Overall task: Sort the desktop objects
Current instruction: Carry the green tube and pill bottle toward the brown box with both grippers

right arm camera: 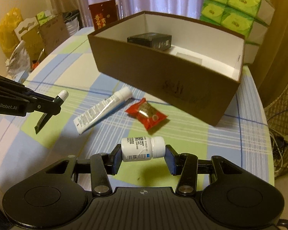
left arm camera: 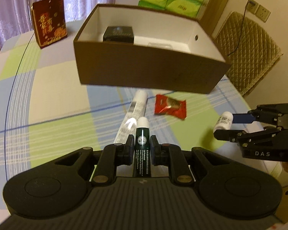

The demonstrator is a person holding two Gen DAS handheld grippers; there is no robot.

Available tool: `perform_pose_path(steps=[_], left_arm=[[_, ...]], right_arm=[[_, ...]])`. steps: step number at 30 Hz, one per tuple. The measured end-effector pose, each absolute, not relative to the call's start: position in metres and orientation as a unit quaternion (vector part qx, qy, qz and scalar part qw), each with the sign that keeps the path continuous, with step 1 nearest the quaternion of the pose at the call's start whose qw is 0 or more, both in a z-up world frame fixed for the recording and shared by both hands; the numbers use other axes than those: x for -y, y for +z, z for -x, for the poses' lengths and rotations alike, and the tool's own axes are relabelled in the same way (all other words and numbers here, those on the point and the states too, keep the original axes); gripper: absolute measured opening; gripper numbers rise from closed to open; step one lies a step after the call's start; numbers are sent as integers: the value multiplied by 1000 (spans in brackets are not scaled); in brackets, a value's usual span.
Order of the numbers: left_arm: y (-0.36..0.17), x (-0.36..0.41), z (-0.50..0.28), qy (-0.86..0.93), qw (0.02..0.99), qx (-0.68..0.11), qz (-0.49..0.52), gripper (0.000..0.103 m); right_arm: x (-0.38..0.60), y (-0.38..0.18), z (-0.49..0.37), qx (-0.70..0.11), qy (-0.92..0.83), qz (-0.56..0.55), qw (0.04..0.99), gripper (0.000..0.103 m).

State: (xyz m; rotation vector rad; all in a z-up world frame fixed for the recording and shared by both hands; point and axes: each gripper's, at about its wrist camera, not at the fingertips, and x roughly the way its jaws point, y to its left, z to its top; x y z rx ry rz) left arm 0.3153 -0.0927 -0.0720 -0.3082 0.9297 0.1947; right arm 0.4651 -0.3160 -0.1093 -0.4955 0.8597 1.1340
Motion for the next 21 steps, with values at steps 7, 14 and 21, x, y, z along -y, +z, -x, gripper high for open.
perform_pose_path(steps=[7, 14, 21], left_arm=[[-56, 95, -335, 84, 890, -424, 144, 13], [-35, 91, -365, 83, 907, -392, 132, 13], [-21, 85, -399, 82, 917, -370, 129, 13]], right_arm=[[316, -95, -477, -385, 517, 211, 735, 44], [308, -72, -499, -362, 520, 196, 748, 44], [294, -54, -525, -338, 521, 189, 761, 44]])
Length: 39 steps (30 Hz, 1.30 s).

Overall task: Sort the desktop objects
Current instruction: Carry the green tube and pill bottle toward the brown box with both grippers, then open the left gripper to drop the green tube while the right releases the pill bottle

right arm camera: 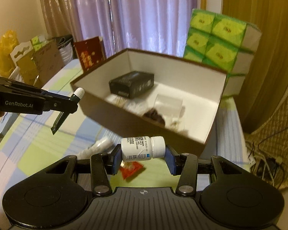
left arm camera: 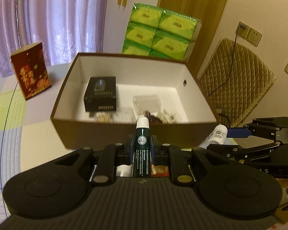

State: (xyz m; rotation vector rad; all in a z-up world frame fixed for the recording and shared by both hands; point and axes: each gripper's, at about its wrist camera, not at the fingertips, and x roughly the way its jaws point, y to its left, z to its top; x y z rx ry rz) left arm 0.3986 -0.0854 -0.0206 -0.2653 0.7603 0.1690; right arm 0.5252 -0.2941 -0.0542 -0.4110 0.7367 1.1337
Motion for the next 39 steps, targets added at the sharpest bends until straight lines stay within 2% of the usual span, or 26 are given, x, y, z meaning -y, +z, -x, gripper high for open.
perform_pose_path(steps=[14, 24, 29, 39], left_arm=[[-14, 73, -472, 90, 920, -366, 109, 13], [-31, 56, -524, 95, 910, -390, 102, 13], [-42, 40, -558, 87, 898, -409, 136, 13], [-80, 27, -622, 104, 878, -455, 106, 13]], right_arm=[[244, -48, -577, -310, 516, 194, 775, 44], [217, -70, -616, -316, 500, 221, 776, 44], [196, -82, -639, -319, 486, 246, 776, 44], [162, -100, -682, -327, 472, 281, 769, 44]])
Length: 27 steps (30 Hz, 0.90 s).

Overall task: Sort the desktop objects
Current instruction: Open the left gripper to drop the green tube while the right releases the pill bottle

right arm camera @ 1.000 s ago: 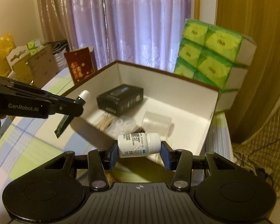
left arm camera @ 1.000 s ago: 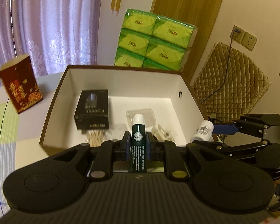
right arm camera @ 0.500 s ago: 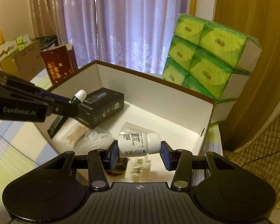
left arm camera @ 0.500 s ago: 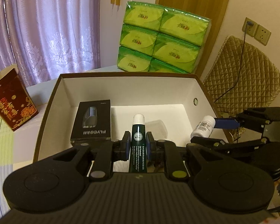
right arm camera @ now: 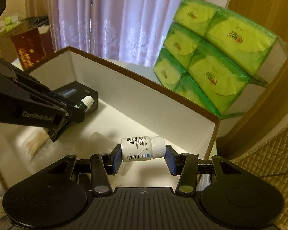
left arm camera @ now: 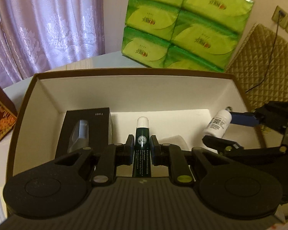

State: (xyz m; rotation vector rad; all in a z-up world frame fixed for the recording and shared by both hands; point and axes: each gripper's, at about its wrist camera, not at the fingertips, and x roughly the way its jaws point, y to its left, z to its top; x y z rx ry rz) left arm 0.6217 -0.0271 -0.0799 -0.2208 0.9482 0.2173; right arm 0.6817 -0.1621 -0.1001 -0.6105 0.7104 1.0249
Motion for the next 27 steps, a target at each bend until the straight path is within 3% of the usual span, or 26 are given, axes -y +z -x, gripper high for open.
perform_pose_path(steps=[23, 27], left_arm=[[-103, 7, -664, 122, 873, -467, 72, 14], [-103, 7, -661, 125, 873, -466, 69, 18]], right_arm=[[146, -109, -703, -336, 456, 303, 767, 44], [144, -109, -704, -333, 453, 303, 770, 44]])
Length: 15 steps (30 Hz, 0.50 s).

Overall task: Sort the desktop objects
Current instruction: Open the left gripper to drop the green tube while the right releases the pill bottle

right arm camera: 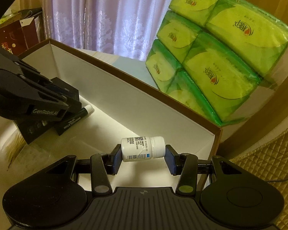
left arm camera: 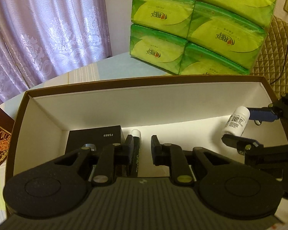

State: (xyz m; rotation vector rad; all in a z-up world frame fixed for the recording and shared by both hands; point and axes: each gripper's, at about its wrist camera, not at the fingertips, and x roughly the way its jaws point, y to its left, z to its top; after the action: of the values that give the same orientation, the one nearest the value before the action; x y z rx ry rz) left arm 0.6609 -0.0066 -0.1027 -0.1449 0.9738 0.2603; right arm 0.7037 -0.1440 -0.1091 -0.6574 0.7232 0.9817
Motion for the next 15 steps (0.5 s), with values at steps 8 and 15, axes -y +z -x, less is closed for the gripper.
perform_pose_path(steps=[8, 15], left_arm=[[-95, 4, -653, 137, 873, -462, 70, 33], [-87, 1, -642, 145, 872, -460, 82, 53]], right_arm=[[146, -104, -699, -317, 463, 297, 773, 58], [151, -94, -691, -307, 469, 282, 779, 75]])
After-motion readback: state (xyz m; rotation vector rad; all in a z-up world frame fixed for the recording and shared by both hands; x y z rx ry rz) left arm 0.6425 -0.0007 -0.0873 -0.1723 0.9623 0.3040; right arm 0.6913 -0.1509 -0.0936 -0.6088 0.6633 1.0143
